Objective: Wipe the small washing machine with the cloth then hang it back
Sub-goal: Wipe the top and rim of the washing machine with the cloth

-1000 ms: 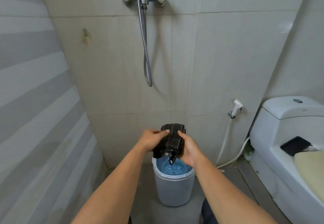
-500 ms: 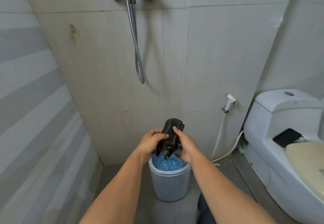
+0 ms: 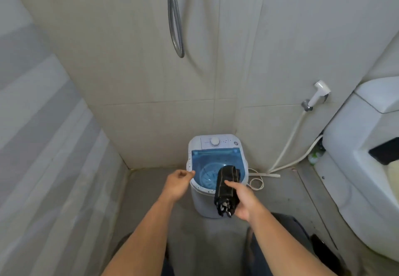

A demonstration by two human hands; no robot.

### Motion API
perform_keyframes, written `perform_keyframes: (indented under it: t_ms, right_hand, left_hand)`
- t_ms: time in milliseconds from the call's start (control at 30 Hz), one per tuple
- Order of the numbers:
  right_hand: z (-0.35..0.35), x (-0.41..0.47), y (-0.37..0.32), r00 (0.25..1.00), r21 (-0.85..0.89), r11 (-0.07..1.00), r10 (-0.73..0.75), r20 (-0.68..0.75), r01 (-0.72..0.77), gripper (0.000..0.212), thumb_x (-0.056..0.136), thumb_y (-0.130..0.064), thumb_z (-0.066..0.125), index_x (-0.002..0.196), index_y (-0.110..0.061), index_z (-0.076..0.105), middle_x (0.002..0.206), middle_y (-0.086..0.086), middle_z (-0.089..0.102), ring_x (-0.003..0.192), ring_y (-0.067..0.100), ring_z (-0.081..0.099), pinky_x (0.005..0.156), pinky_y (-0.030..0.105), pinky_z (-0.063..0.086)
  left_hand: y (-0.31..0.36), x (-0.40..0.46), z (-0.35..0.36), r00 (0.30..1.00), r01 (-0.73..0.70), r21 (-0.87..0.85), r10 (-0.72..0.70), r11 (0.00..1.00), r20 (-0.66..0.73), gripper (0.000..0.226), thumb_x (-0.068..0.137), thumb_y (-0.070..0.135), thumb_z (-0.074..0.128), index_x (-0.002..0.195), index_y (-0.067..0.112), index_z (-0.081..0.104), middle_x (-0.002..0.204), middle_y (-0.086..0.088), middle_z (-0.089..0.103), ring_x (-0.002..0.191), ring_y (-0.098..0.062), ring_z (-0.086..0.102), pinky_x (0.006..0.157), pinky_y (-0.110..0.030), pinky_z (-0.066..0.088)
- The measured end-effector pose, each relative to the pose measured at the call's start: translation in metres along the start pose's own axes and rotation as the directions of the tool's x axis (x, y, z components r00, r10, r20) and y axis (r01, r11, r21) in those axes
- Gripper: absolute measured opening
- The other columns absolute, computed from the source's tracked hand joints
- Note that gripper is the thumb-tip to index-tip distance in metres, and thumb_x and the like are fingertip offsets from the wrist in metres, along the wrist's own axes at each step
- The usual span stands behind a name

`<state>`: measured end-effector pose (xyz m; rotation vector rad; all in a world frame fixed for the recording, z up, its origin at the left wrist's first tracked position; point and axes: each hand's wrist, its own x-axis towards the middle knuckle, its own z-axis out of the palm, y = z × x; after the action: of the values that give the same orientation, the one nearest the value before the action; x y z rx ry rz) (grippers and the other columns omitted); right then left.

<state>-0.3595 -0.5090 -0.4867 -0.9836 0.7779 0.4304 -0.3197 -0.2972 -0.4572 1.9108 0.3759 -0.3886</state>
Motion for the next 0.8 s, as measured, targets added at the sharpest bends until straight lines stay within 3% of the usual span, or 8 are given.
perform_keyframes:
  t_ms: [133,267,367,433,500,567,667,800]
  right_hand:
    - [0.024,0.056,0.002,0.998,-0.196,0.981,-0.01,-0.069,-0.003,0.026,0.092,-0.015,0.066,0.117,-0.009,0.065,0.102,0.026,0.074,0.083,0.036,0.07,0.063,0.039,0.058]
    - [0.062,0.119,-0.035,0.959,-0.512,0.831,-0.281,-0.045,0.219,0.03,0.09,-0.043,0.073,0.101,-0.015,0.076,0.089,0.013,0.079,0.082,0.03,0.076,0.077,0.042,0.061]
    - [0.093,0.172,-0.079,0.853,-0.736,0.561,-0.521,0.04,0.377,0.04,0.095,-0.053,0.063,0.083,-0.016,0.073,0.071,0.007,0.074,0.067,0.027,0.071,0.064,0.037,0.056]
    - [0.111,0.208,-0.108,0.75,-0.876,0.276,-0.648,0.134,0.396,0.039,0.095,-0.058,0.056,0.088,-0.023,0.072,0.079,0.005,0.07,0.068,0.024,0.069,0.064,0.034,0.056]
    - [0.125,0.241,-0.127,0.708,-0.953,-0.017,-0.666,0.236,0.302,0.038,0.096,-0.06,0.051,0.108,-0.03,0.071,0.1,0.008,0.059,0.078,0.029,0.066,0.071,0.039,0.057]
    - [0.134,0.265,-0.128,0.726,-0.955,-0.244,-0.623,0.29,0.171,0.041,0.099,-0.057,0.05,0.12,-0.027,0.068,0.11,0.01,0.05,0.086,0.034,0.064,0.069,0.039,0.054]
    - [0.137,0.277,-0.106,0.693,-0.915,-0.374,-0.619,0.37,0.154,0.044,0.101,-0.05,0.051,0.13,-0.019,0.061,0.115,0.011,0.048,0.092,0.033,0.06,0.065,0.039,0.051]
    - [0.122,0.27,-0.084,0.617,-0.876,-0.414,-0.63,0.472,0.248,0.047,0.099,-0.04,0.06,0.141,-0.021,0.055,0.117,0.011,0.049,0.096,0.03,0.058,0.066,0.041,0.055]
  left_hand:
    - [-0.029,0.069,0.008,0.998,0.063,0.057,-0.064,0.996,0.028,0.038,0.093,0.039,0.065,0.12,0.013,0.065,0.114,-0.001,0.066,0.1,-0.015,0.059,0.087,-0.026,0.042]
    - [-0.058,0.135,0.011,0.99,0.137,0.029,-0.137,0.99,-0.028,0.051,0.092,0.038,0.066,0.135,0.011,0.057,0.135,-0.01,0.062,0.119,-0.025,0.06,0.098,-0.033,0.044]
    - [-0.074,0.17,0.015,0.984,0.169,-0.053,-0.171,0.984,-0.05,0.054,0.095,0.036,0.063,0.141,0.01,0.053,0.142,-0.009,0.058,0.129,-0.026,0.055,0.107,-0.035,0.039]
    - [-0.085,0.186,0.019,0.979,0.196,-0.104,-0.2,0.975,-0.033,0.053,0.095,0.039,0.062,0.141,0.013,0.055,0.142,-0.005,0.058,0.131,-0.025,0.055,0.113,-0.039,0.038]
    - [-0.102,0.201,0.025,0.979,0.202,-0.164,-0.204,0.966,0.006,0.058,0.089,0.05,0.062,0.138,0.02,0.058,0.14,-0.002,0.06,0.127,-0.022,0.058,0.111,-0.049,0.042]
    - [-0.118,0.211,0.033,0.975,0.221,-0.204,-0.219,0.954,0.03,0.058,0.082,0.06,0.061,0.13,0.028,0.064,0.13,0.003,0.068,0.121,-0.018,0.062,0.106,-0.051,0.047]
    - [-0.117,0.212,0.044,0.971,0.239,-0.272,-0.223,0.932,0.09,0.024,0.097,0.037,0.056,0.113,0.031,0.072,0.105,0.006,0.078,0.101,-0.016,0.072,0.096,-0.048,0.055]
    - [-0.12,0.212,0.053,0.979,0.203,-0.314,-0.184,0.927,0.089,0.021,0.099,0.028,0.056,0.099,0.034,0.076,0.095,0.005,0.08,0.092,-0.017,0.076,0.093,-0.048,0.057]
